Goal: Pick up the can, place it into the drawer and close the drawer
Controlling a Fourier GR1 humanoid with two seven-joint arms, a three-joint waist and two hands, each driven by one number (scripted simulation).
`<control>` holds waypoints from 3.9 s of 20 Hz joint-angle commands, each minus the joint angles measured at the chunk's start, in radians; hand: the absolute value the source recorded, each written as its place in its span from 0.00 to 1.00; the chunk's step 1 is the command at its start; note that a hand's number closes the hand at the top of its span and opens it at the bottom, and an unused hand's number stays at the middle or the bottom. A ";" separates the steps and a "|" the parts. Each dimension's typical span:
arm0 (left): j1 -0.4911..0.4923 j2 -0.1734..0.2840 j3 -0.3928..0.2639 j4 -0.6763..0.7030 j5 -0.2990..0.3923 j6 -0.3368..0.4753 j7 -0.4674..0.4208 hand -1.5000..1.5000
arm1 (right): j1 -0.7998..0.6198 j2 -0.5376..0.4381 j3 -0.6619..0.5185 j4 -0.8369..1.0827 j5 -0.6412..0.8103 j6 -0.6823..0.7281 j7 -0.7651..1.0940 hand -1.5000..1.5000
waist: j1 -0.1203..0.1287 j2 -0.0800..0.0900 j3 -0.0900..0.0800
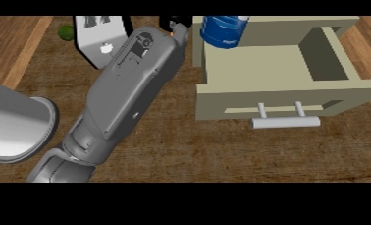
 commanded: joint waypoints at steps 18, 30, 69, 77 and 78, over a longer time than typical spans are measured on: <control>-0.195 0.000 -0.290 0.316 0.368 0.155 -0.161 1.00 | -0.042 -0.009 0.005 0.014 -0.005 0.025 0.013 0.00 | -0.057 0.010 0.002; -0.191 0.000 -0.393 0.420 0.475 0.169 -0.204 0.00 | -0.087 -0.031 0.015 0.012 0.007 -0.018 0.064 0.00 | -0.057 0.015 0.002; -0.230 0.000 -0.449 0.360 0.687 0.246 -0.366 0.00 | -0.445 -0.071 0.451 -0.040 1.009 -0.032 -0.183 0.00 | 0.031 0.006 -0.001; -0.237 0.039 -0.424 0.374 0.639 0.219 -0.301 0.00 | -0.569 -0.067 0.638 0.254 1.343 -0.226 -0.335 0.00 | 0.053 0.000 0.000; -0.188 0.036 -0.437 0.348 0.625 0.225 -0.325 0.00 | -0.582 -0.086 0.633 0.304 1.366 -0.234 -0.337 0.00 | 0.058 -0.002 -0.001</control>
